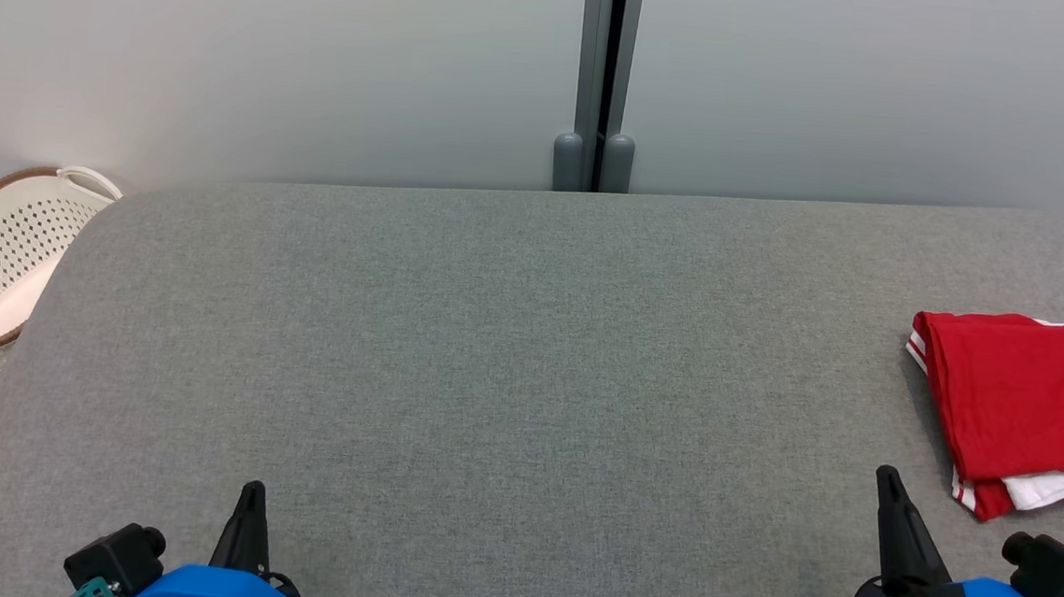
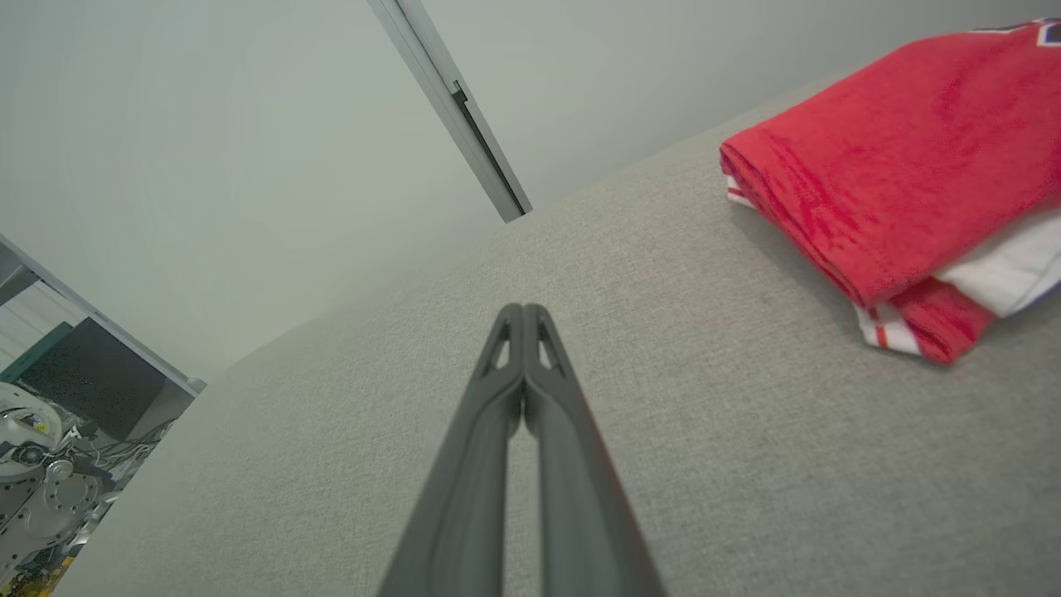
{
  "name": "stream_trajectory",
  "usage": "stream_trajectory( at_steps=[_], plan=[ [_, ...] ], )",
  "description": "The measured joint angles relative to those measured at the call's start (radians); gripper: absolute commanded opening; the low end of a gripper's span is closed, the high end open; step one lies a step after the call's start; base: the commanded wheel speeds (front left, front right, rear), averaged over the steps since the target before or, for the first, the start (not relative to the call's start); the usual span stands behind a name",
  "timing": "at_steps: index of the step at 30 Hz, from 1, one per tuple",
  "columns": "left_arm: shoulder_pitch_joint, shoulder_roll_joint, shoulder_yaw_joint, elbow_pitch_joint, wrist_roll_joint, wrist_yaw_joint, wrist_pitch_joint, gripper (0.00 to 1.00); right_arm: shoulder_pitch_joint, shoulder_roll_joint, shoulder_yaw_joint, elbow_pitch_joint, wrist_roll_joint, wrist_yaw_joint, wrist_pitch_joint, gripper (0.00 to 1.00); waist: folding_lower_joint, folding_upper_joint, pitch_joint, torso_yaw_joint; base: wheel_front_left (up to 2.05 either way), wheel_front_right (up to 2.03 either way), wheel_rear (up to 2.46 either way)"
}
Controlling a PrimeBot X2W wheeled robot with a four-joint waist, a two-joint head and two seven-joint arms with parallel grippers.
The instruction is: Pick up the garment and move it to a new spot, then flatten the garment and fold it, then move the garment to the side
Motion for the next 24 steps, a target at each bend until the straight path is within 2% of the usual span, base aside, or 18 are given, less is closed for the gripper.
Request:
stream_trajectory(
  at_steps=[24],
  plan=[
    [-0.030,-0.030,0.099,-0.029,-0.276,-0.056,0.082,0.00,-0.008,0.000,-0.020,-0.016,0.348,0.000,0.074,0.00,0.0000,0.0000,0.003,-0.008,0.00,0.00,0.00]
  ],
)
